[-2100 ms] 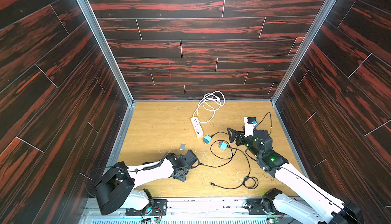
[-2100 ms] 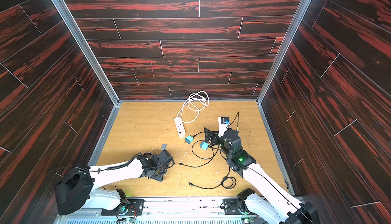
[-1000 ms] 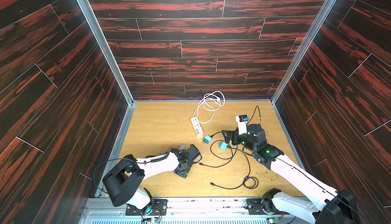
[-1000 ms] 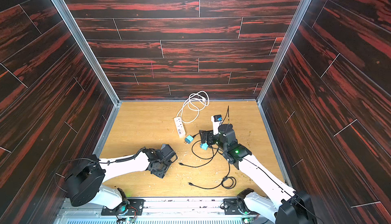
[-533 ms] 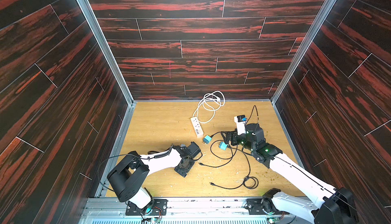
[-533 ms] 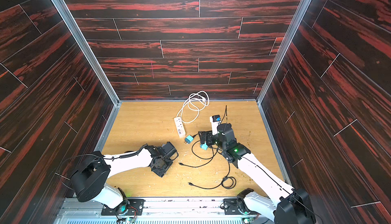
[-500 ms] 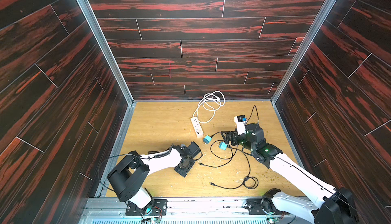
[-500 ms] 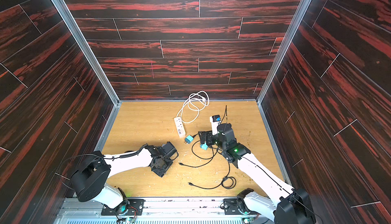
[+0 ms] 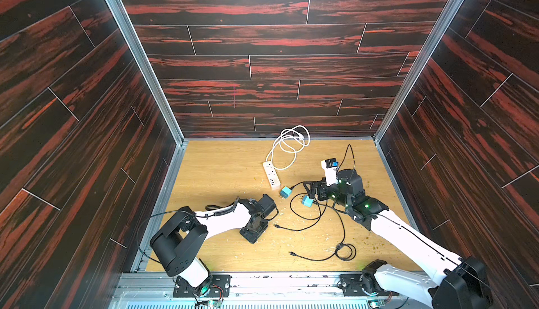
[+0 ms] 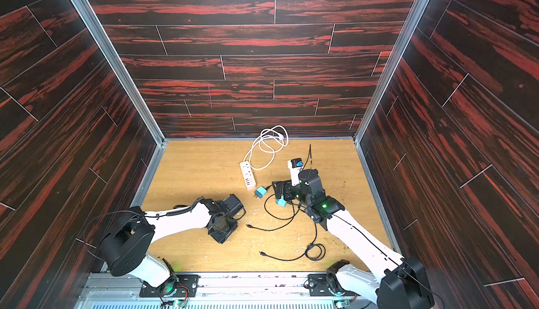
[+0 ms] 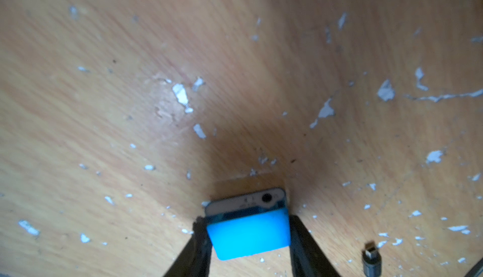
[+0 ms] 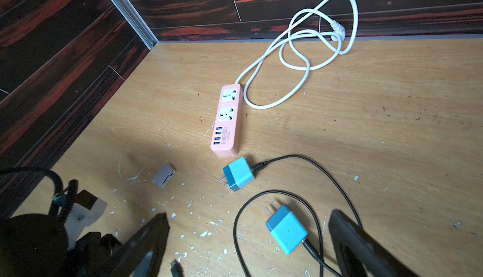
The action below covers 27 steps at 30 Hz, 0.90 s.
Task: Charge mp3
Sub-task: Pick up the MP3 player from the center of the board.
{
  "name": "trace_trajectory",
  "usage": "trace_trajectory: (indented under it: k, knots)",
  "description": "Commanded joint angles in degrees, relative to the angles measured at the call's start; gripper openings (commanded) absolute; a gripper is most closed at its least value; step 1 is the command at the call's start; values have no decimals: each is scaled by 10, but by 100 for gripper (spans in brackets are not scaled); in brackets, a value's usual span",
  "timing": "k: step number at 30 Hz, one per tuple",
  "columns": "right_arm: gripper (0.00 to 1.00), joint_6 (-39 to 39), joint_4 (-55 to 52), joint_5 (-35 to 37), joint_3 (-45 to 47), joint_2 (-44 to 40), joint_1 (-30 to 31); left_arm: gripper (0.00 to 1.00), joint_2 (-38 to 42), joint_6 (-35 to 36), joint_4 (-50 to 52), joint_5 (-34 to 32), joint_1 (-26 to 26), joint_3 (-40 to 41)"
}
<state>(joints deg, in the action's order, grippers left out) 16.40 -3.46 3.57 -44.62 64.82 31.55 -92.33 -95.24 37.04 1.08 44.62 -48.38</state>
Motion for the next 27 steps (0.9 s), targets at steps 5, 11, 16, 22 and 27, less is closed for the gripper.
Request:
trace_trajectory:
  k: [5, 11, 16, 22, 27]
  knots:
    - [98, -3, -10, -11, -13, 15, 4, 39, -66, 37, 18, -68, -21, 61]
    - [98, 1, -24, -13, -16, 22, 19, 23, -57, 50, 7, -77, -24, 62]
    - [98, -1, -45, 5, 1, 13, 64, 0, -42, 53, -10, -80, -25, 65]
    - [95, 4, -99, 50, 37, -20, 158, 0, -36, 69, -57, -66, -26, 68]
    - [87, 44, -117, 8, 105, -92, 206, 0, -65, 92, 56, -79, -29, 5]
